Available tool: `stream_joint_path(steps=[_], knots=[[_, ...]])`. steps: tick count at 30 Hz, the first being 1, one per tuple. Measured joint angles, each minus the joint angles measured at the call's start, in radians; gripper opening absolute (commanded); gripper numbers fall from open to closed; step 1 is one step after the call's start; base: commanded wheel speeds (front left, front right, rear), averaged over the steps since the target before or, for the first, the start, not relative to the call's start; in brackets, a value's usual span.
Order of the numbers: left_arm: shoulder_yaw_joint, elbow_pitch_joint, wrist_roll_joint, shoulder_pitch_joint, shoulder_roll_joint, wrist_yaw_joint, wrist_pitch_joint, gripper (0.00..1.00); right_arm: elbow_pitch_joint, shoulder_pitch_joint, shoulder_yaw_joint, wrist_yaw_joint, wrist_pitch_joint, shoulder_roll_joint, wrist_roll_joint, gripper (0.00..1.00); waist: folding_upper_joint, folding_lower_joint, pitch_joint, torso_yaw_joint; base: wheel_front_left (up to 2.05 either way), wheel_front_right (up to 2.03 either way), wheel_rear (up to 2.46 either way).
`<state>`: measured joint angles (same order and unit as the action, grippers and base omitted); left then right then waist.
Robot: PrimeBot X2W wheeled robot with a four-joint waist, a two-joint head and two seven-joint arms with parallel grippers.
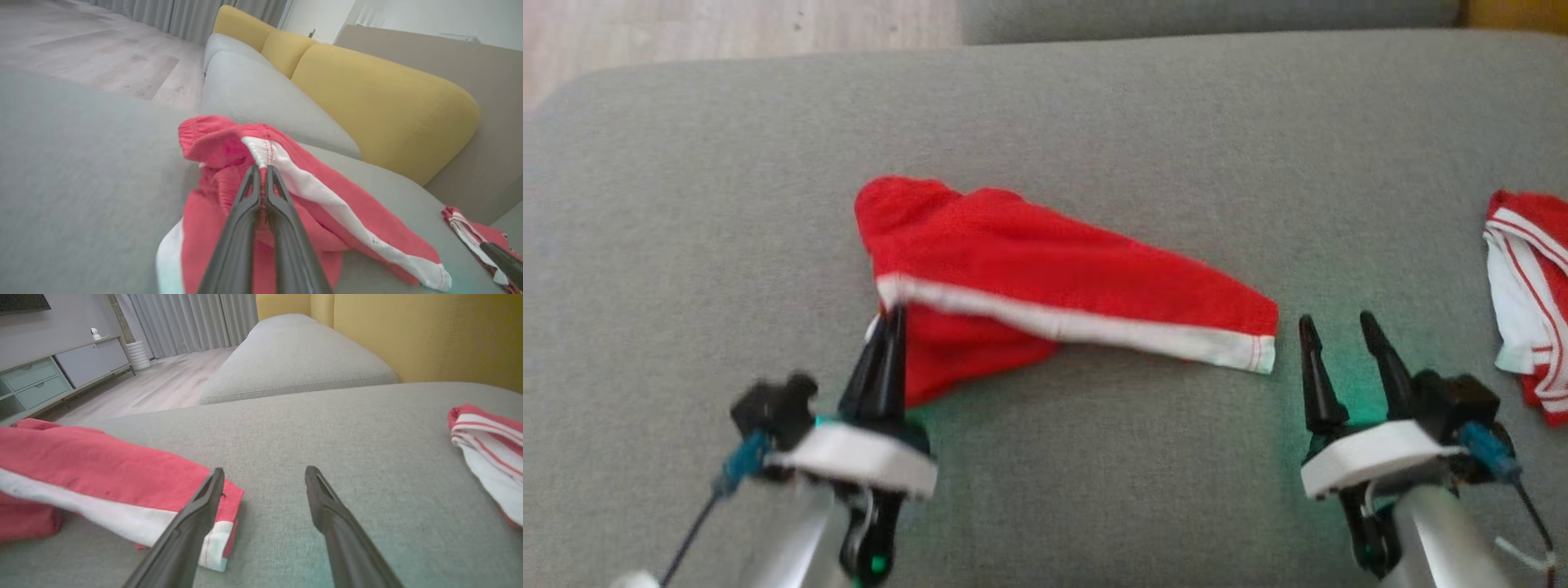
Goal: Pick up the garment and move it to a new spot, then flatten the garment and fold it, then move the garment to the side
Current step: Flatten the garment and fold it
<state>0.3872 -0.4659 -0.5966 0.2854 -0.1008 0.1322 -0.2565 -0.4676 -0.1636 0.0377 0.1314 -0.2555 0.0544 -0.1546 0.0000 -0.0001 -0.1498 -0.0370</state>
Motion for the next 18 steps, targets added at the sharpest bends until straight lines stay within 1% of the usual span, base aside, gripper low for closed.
stream_joint_path(steps=[3, 4, 5, 6, 9, 13, 16, 18], knots=[[0.0, -0.003, 0.0, -0.063, -0.013, 0.0, 0.0, 0.0, -0.003, 0.021, 0.012, 0.0, 0.0, -0.003, -0.016, 1.0, 0.0, -0.0001, 0.016, -0.015, 0.0, 0.0, 0.0], [-0.002, -0.008, 0.004, -0.072, -0.02, 0.0, 0.0, 0.15, -0.004, 0.022, 0.016, 0.0, 0.0, -0.003, -0.023, 1.0, 0.0, 0.0, 0.02, -0.018, 0.0, 0.0, 0.0], [-0.012, -0.013, 0.01, -0.077, -0.022, 0.0, 0.0, 0.49, -0.004, 0.022, 0.019, 0.0, 0.0, -0.004, -0.03, 1.0, 0.0, 0.0, 0.024, -0.019, 0.0, 0.0, 0.0], [-0.027, -0.015, 0.017, -0.08, -0.022, 0.0, 0.0, 1.0, -0.003, 0.022, 0.022, 0.0, 0.0, -0.005, -0.035, 1.0, 0.0, 0.0, 0.026, -0.02, 0.0, 0.0, 0.0], [-0.079, -0.017, 0.076, -0.085, -0.024, 0.0, 0.0, 1.0, 0.002, 0.022, 0.029, 0.0, 0.0, -0.005, -0.05, 1.0, 0.0, 0.0, 0.033, -0.014, 0.0, 0.0, 0.0], [-0.192, -0.007, 0.189, -0.111, -0.014, -0.007, 0.0, 1.0, 0.03, 0.024, 0.035, 0.0, 0.0, -0.005, -0.069, 1.0, 0.0, 0.0, 0.043, -0.001, 0.0, 0.0, 0.0], [-0.261, 0.02, 0.261, -0.159, 0.008, -0.01, 0.0, 1.0, 0.043, 0.035, 0.048, 0.0, 0.0, -0.005, -0.084, 1.0, 0.0, 0.0, 0.051, 0.006, 0.0, 0.0, 0.0], [-0.288, 0.034, 0.299, -0.191, 0.026, -0.01, 0.0, 1.0, 0.042, 0.038, 0.052, 0.0, 0.0, -0.005, -0.096, 1.0, 0.0, 0.0001, 0.056, 0.007, 0.0, 0.0, 0.0]])
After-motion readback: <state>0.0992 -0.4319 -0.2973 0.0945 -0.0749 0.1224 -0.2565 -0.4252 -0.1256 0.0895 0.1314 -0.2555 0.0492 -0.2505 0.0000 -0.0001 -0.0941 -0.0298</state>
